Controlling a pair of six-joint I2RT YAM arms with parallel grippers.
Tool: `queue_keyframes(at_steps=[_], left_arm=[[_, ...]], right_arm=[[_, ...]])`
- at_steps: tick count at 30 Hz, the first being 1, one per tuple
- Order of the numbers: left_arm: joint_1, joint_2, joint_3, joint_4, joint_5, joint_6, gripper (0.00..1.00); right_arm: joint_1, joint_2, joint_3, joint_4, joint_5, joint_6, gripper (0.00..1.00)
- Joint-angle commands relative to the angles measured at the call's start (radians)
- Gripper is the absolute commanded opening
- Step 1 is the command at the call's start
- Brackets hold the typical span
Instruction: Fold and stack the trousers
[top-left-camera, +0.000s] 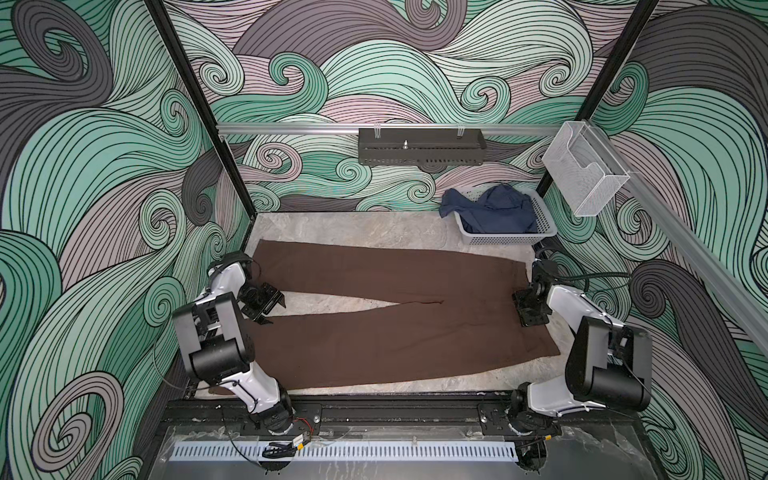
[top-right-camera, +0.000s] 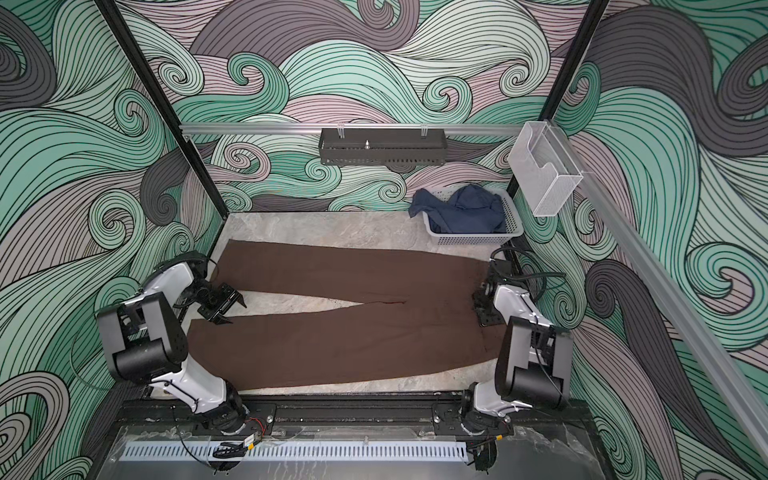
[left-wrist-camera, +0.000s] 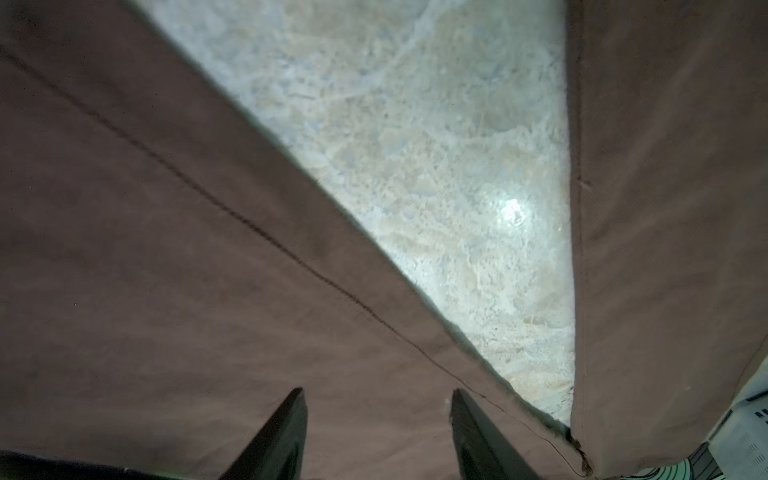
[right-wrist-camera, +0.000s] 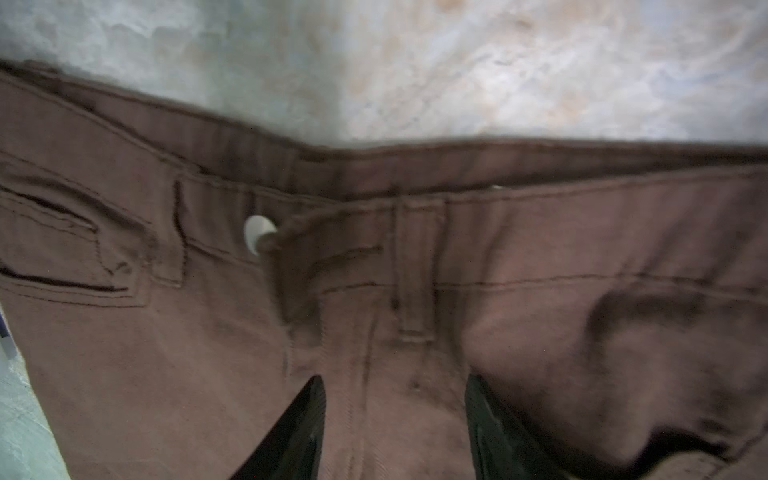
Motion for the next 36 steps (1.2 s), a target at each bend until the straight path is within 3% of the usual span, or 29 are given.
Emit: queue_keyframes(at_steps=[1, 7, 22, 36], left_arm=[[0.031, -0.092, -0.045, -0.007, -0.035, -0.026, 0.59], [0.09, -0.111, -0.112, 0.005, -0.093, -0.042, 0.58], [0.153, 0.131, -0.09, 0.158, -0.173, -0.014, 0.53], [0.151, 0.324, 0.045, 0.13, -0.153, 0.022, 0.52]], right_arm=[[-0.019, -0.024, -0.027, -0.025, -0.018, 0.014, 0.56], [-0.056, -0.009, -0.065, -0.024, -0.062, -0.001, 0.56], [-0.162, 0.069, -0.134, -0.062, -0.083, -0.084, 0.56], [-0.194, -0.091, -0.242, -0.21, 0.0, -0.114, 0.57]])
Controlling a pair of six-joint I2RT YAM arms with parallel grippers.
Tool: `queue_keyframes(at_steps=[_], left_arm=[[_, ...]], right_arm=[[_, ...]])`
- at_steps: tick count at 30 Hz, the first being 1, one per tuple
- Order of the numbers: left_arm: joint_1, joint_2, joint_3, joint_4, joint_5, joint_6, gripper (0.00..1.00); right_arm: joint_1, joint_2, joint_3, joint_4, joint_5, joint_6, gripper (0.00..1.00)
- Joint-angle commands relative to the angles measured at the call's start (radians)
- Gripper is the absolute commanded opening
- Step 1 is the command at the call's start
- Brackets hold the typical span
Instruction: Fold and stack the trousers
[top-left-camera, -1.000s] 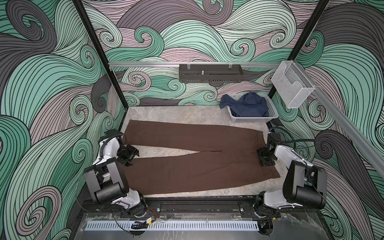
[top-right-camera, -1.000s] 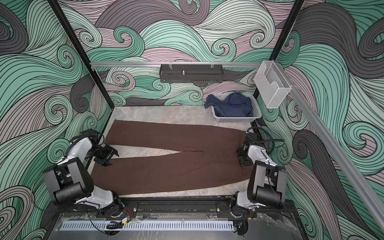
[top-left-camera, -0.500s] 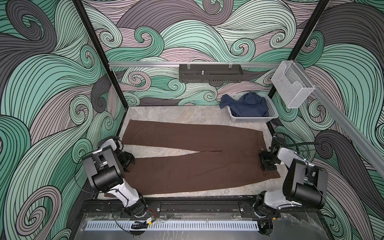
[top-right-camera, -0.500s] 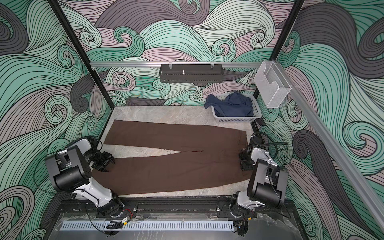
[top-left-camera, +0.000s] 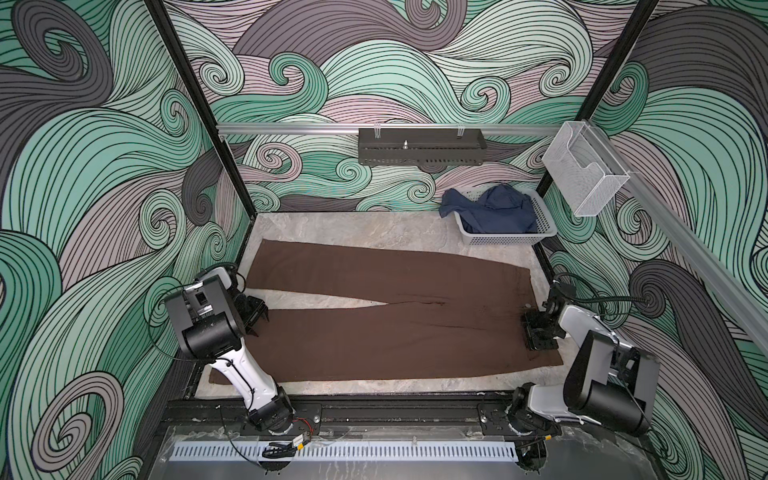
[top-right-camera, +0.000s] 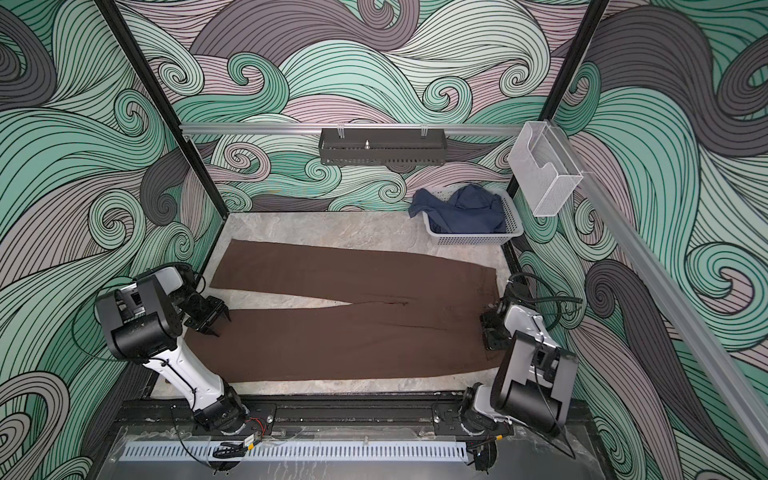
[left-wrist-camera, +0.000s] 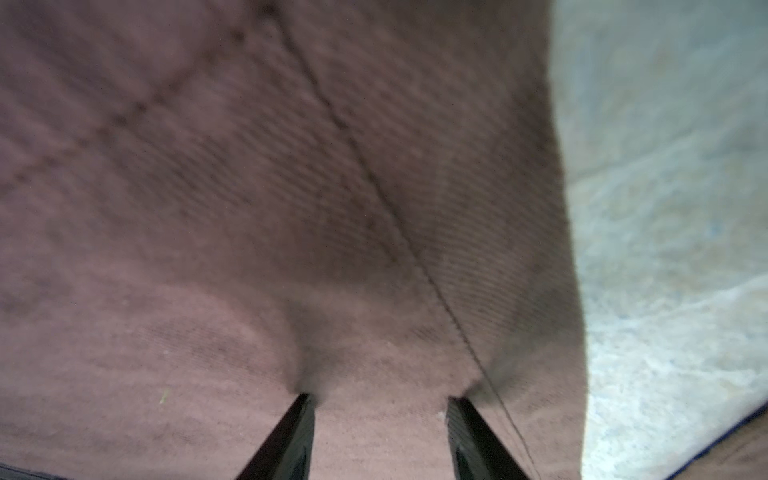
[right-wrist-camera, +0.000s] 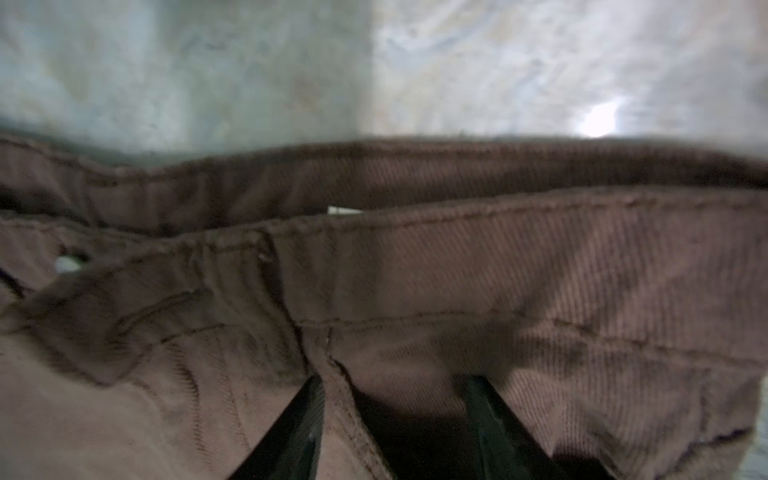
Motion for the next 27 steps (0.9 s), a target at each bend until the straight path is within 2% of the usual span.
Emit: queue_keyframes(at_steps=[1, 10, 14, 20, 27], left_arm=[[0.004, 0.059, -0.012, 0.08, -0.03, 0.024, 0.52], [0.005, 0.013, -0.034, -0.013, -0.127, 0.04, 0.55], [0.004, 0.011, -0.001, -0.029, -0.085, 0.037, 0.56], [-0.02, -0.049, 0.093, -0.061, -0.019, 0.022, 0.58], [-0.113, -0.141, 0.287, -0.121, 0.015, -0.02, 0.59]], right_arm=[[-0.014, -0.003, -0.079, -0.176, 0.103, -0.009, 0.57], [-0.014, -0.096, -0.121, -0.267, 0.167, 0.016, 0.61], [-0.013, -0.089, -0.085, -0.255, 0.133, 0.016, 0.63], [0.025, -0.073, 0.111, -0.279, 0.092, 0.014, 0.66], [0.078, -0.056, 0.339, -0.333, 0.059, 0.069, 0.67]])
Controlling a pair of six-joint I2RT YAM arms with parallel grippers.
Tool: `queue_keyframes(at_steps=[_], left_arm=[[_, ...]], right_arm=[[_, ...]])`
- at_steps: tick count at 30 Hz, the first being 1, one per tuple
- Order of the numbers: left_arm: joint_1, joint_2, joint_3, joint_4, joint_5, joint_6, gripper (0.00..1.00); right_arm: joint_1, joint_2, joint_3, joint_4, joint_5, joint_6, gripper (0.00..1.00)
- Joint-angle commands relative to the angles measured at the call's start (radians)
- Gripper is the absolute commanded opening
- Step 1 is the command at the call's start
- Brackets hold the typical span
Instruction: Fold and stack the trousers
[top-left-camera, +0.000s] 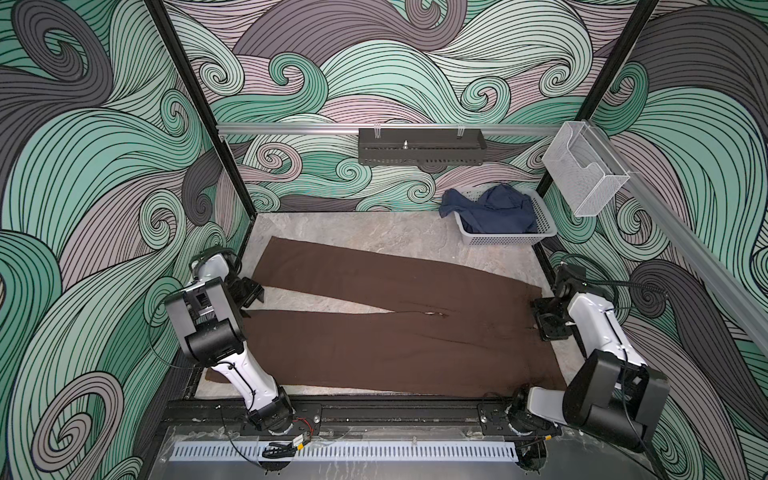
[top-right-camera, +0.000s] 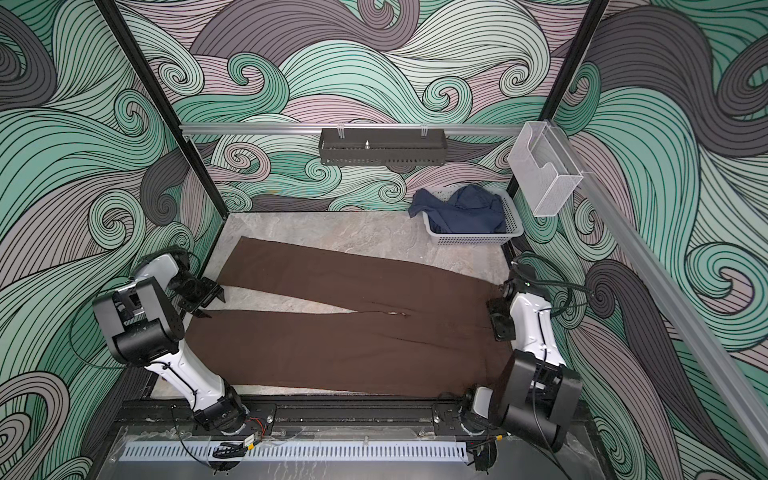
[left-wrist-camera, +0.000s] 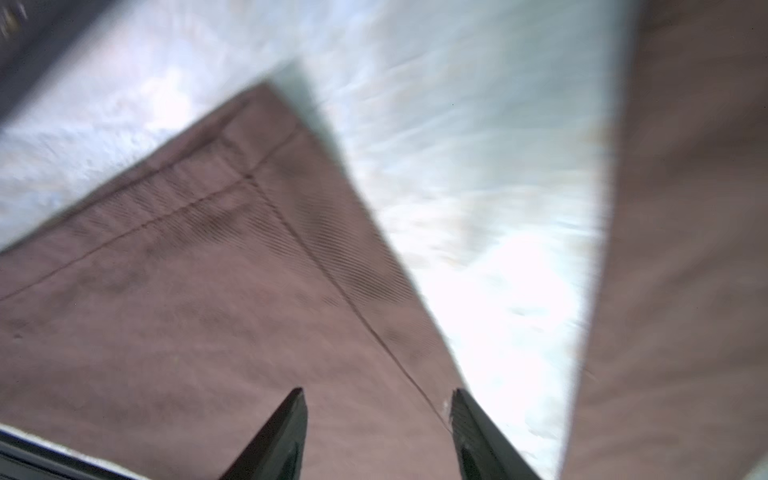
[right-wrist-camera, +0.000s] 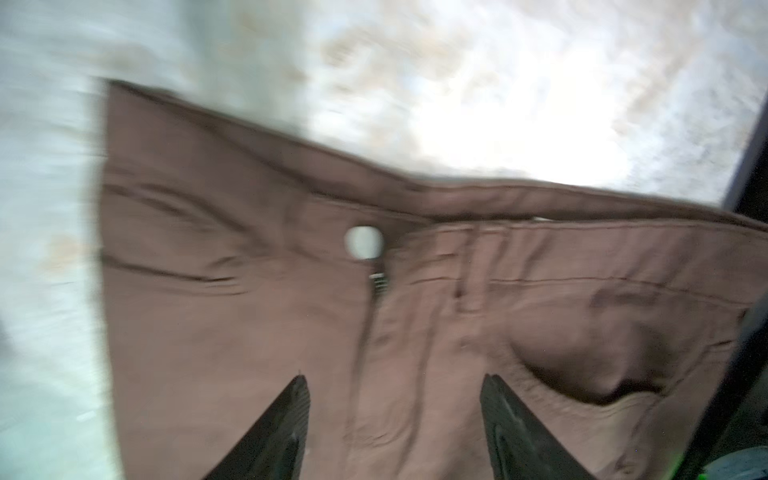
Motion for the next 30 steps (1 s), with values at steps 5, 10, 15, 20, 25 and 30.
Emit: queue_keyframes(at_steps=[5, 10, 15, 20, 25, 30], left_arm=[[-0.107, -0.102, 0.176, -0.06, 0.055, -0.054, 0.6], [-0.137, -0.118, 0.173, -0.048, 0.087, -0.069, 0.6], [-0.14, -0.149, 0.149, -0.05, 0.086, -0.063, 0.6], [-0.141, -0.174, 0.142, -0.07, 0.075, -0.055, 0.6], [-0.14, -0.188, 0.153, -0.092, 0.054, -0.043, 0.6], [-0.138, -0.183, 0.179, -0.108, 0.042, -0.037, 0.6]], right_arm=[[0.052, 0.069, 0.113, 0.018, -0.048, 0.055, 0.6], [0.069, 0.204, 0.112, 0.184, -0.114, 0.082, 0.25], [0.09, 0.366, 0.132, 0.282, -0.128, 0.114, 0.14], [0.099, 0.499, 0.153, 0.347, -0.132, 0.129, 0.14], [0.102, 0.593, 0.209, 0.396, -0.131, 0.126, 0.14], [0.104, 0.65, 0.299, 0.378, -0.146, 0.127, 0.15]])
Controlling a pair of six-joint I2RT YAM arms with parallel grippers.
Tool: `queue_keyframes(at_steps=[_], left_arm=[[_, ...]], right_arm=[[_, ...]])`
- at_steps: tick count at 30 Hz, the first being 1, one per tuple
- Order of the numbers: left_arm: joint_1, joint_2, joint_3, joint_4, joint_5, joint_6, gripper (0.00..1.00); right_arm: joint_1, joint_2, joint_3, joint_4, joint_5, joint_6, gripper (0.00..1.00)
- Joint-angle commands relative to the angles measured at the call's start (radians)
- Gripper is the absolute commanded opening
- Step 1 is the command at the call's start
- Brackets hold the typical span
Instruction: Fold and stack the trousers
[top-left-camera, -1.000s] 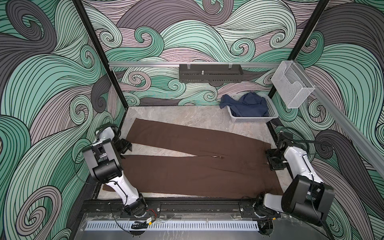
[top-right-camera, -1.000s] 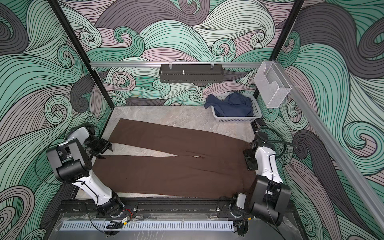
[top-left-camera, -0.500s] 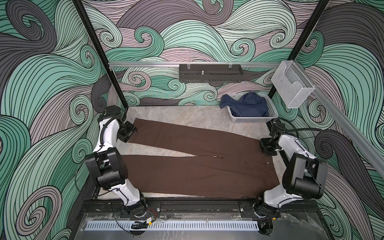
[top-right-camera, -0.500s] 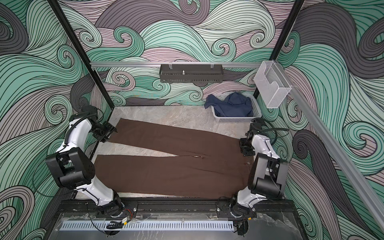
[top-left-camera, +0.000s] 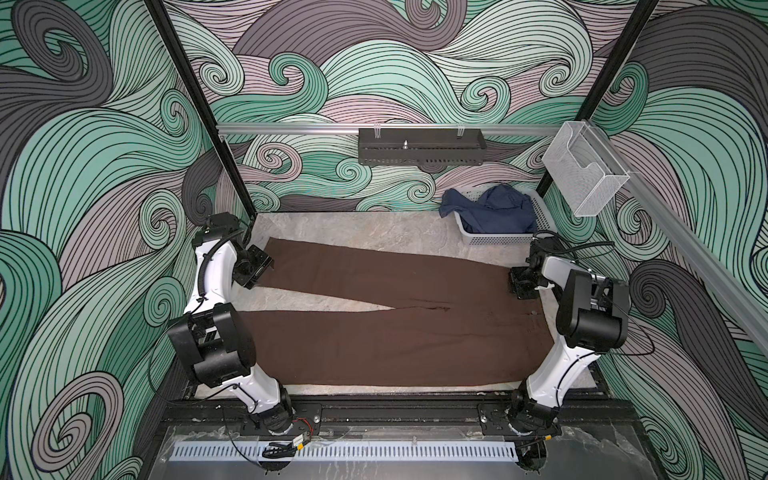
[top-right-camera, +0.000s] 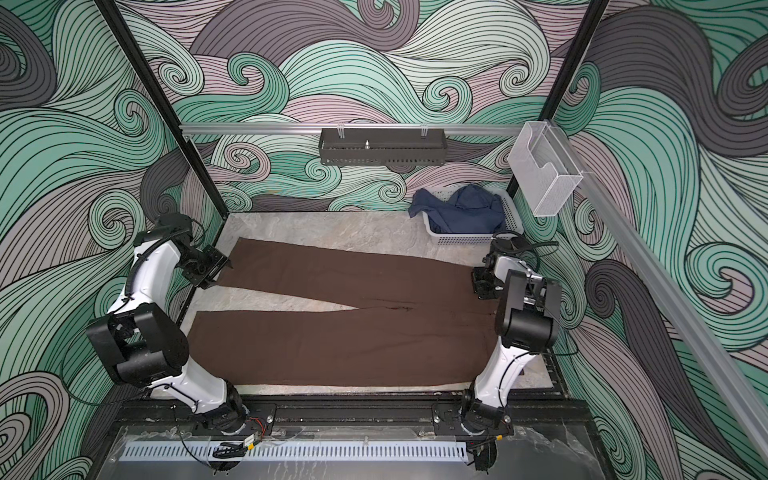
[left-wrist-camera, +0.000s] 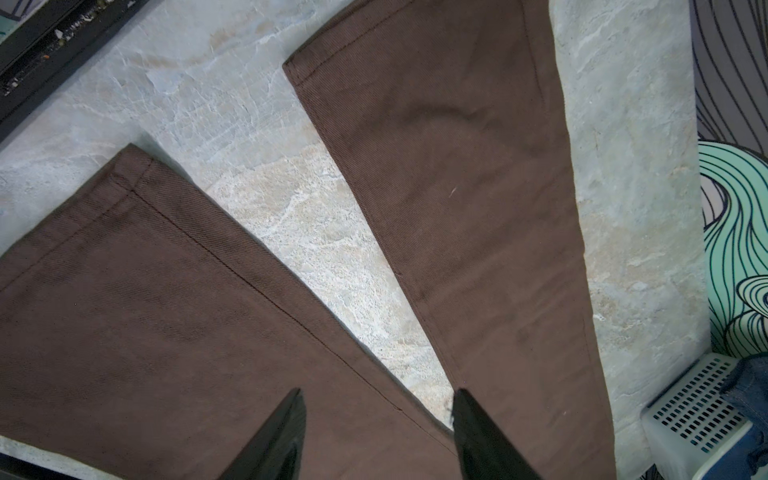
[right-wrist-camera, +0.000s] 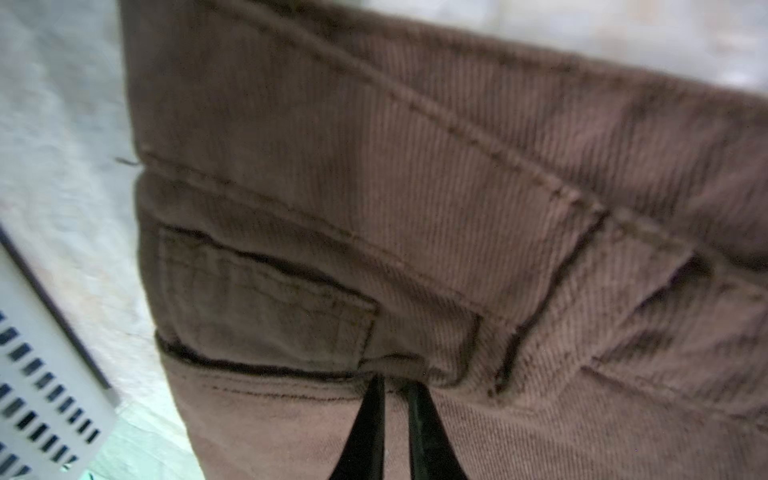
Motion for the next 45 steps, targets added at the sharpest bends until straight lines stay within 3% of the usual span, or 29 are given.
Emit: queue_keyframes(at_steps=[1, 6, 8, 13, 19, 26, 36, 45], left_arm=[[0.0, -0.016, 0.044, -0.051, -0.025, 0.013, 0.6], [0.003, 0.005, 0.073, -0.053, -0.023, 0.019, 0.6], [0.01, 0.017, 0.086, -0.053, -0.016, 0.019, 0.6], [0.016, 0.06, 0.135, -0.059, 0.019, 0.017, 0.6], [0.01, 0.118, 0.156, -0.049, 0.091, -0.016, 0.6], [-0.019, 0.178, 0.218, -0.083, 0.146, -0.048, 0.6], [-0.04, 0.205, 0.226, -0.096, 0.207, -0.071, 0.6], [-0.066, 0.176, 0.198, -0.089, 0.223, -0.074, 0.6]], right_arm=[[0.005, 0.041, 0.036, -0.011, 0.0, 0.017, 0.16], [0.008, -0.055, 0.033, -0.077, 0.005, 0.043, 0.26], [0.011, -0.12, 0.024, -0.11, 0.017, 0.052, 0.34], [0.012, -0.282, 0.029, -0.221, 0.097, 0.048, 0.46], [0.005, -0.435, -0.062, -0.285, 0.13, 0.059, 0.49], [0.004, -0.543, -0.31, -0.341, 0.109, 0.115, 0.48], [-0.01, -0.681, -0.627, -0.328, 0.157, 0.089, 0.47], [-0.03, -0.914, -0.746, -0.409, 0.169, 0.1, 0.5]])
